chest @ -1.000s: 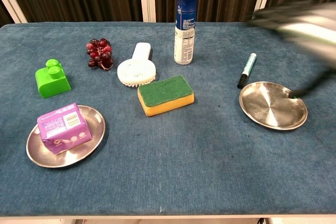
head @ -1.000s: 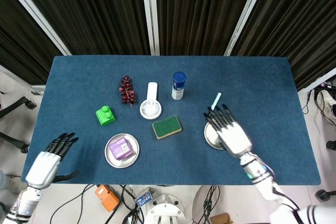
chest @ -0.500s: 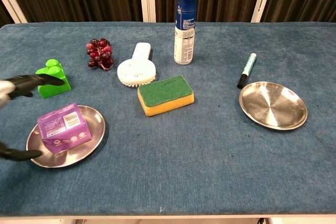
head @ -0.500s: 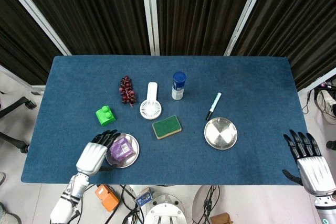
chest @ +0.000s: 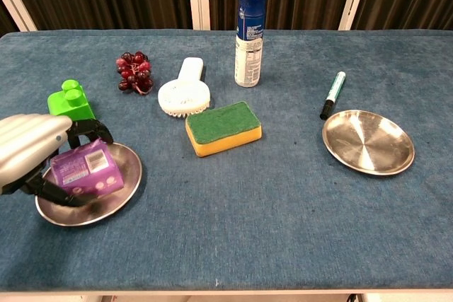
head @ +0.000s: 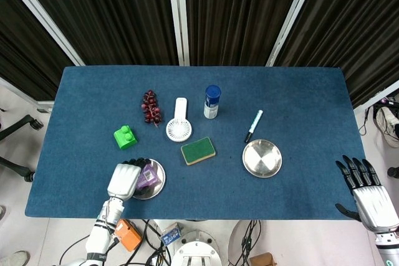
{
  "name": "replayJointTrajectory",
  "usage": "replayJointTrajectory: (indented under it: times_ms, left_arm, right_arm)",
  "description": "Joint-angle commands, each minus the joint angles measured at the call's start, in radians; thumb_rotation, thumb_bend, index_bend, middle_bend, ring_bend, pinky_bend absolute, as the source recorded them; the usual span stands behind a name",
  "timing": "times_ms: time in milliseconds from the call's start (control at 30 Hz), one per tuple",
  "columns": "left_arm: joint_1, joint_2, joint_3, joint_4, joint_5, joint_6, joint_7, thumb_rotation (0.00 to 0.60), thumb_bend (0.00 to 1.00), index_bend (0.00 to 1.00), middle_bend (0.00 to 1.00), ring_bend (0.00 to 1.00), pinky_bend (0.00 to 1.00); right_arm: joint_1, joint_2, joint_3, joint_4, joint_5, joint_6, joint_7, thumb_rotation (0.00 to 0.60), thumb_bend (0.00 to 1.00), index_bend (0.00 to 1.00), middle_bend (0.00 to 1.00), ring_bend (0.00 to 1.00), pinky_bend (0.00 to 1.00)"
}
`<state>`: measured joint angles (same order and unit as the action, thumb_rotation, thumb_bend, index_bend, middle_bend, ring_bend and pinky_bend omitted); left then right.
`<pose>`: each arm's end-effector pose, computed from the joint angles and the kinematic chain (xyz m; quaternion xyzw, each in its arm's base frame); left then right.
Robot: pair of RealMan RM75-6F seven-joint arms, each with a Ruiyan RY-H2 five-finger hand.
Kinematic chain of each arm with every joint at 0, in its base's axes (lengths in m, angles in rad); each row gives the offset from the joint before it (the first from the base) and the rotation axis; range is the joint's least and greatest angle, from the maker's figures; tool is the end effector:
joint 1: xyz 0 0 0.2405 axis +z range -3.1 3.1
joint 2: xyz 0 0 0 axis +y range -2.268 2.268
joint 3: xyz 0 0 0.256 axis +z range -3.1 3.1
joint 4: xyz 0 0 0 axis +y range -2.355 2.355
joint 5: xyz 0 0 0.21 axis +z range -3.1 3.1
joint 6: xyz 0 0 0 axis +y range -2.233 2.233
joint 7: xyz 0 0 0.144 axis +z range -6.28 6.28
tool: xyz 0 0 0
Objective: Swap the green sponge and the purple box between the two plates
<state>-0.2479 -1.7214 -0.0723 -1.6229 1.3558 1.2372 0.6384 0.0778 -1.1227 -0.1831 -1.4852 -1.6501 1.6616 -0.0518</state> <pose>-0.1871 0.2034 -0.0455 -0.6948 -0.4056 -0.3487 0.4808 -0.3218 -0.1301 0.1556 0.6780 -0.3216 0.3489 0.5614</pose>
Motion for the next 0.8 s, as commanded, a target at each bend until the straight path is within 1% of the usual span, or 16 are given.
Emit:
replayJointTrajectory:
  times_ms: [33,100,200,333,433,533,600,733,767,800]
  left_arm:
    - [-0.008,-0.015,-0.003,0.011,0.023,0.023,-0.008,0.6,0.28,0.44,0.51,0.55,0.65]
    - [-0.013,-0.019,-0.004,0.007,0.038,0.035,-0.015,0.6,0.33,0.47,0.53,0.58,0.67]
    - [-0.028,-0.023,-0.004,-0.017,0.076,0.052,-0.014,0.6,0.37,0.49,0.56,0.6,0.68]
    - [-0.069,-0.053,-0.008,-0.076,0.099,0.024,0.032,0.6,0.36,0.5,0.56,0.61,0.69]
    - [-0.12,-0.119,-0.021,-0.088,0.09,-0.03,0.091,0.6,0.35,0.5,0.56,0.61,0.69]
    - [-0.17,-0.209,-0.043,-0.055,0.06,-0.08,0.145,0.6,0.34,0.5,0.56,0.61,0.69]
    - [-0.2,-0.273,-0.058,-0.012,0.037,-0.107,0.164,0.6,0.33,0.5,0.56,0.6,0.69]
    - [-0.246,-0.369,-0.077,0.073,0.011,-0.143,0.158,0.6,0.3,0.5,0.55,0.59,0.69]
    - [-0.255,-0.386,-0.079,0.093,0.006,-0.15,0.157,0.6,0.27,0.49,0.54,0.58,0.68]
    - [-0.266,-0.403,-0.08,0.116,-0.002,-0.162,0.157,0.6,0.22,0.45,0.5,0.54,0.65]
  right_arm:
    - [-0.005,0.002,0.007,0.001,-0.003,-0.007,0.003,0.6,0.18,0.0,0.0,0.0,0.0]
    - [-0.008,0.004,0.013,0.0,-0.004,-0.012,0.005,0.6,0.18,0.0,0.0,0.0,0.0]
    - [-0.013,0.006,0.022,-0.001,-0.009,-0.019,0.01,0.6,0.18,0.0,0.0,0.0,0.0]
    - [-0.016,0.009,0.03,-0.004,-0.012,-0.036,0.013,0.6,0.18,0.0,0.0,0.0,0.0]
    - [-0.015,0.012,0.037,-0.008,-0.014,-0.05,0.015,0.6,0.18,0.0,0.0,0.0,0.0]
    - [-0.015,0.019,0.043,-0.01,-0.015,-0.061,0.026,0.6,0.18,0.0,0.0,0.0,0.0]
    - [-0.015,0.023,0.049,-0.009,-0.009,-0.071,0.034,0.6,0.18,0.0,0.0,0.0,0.0]
    - [-0.011,0.032,0.059,-0.008,-0.004,-0.093,0.055,0.6,0.18,0.0,0.0,0.0,0.0]
    - [-0.01,0.033,0.061,-0.007,-0.003,-0.096,0.058,0.6,0.18,0.0,0.0,0.0,0.0]
    - [-0.008,0.036,0.063,-0.006,-0.004,-0.101,0.064,0.6,0.18,0.0,0.0,0.0,0.0]
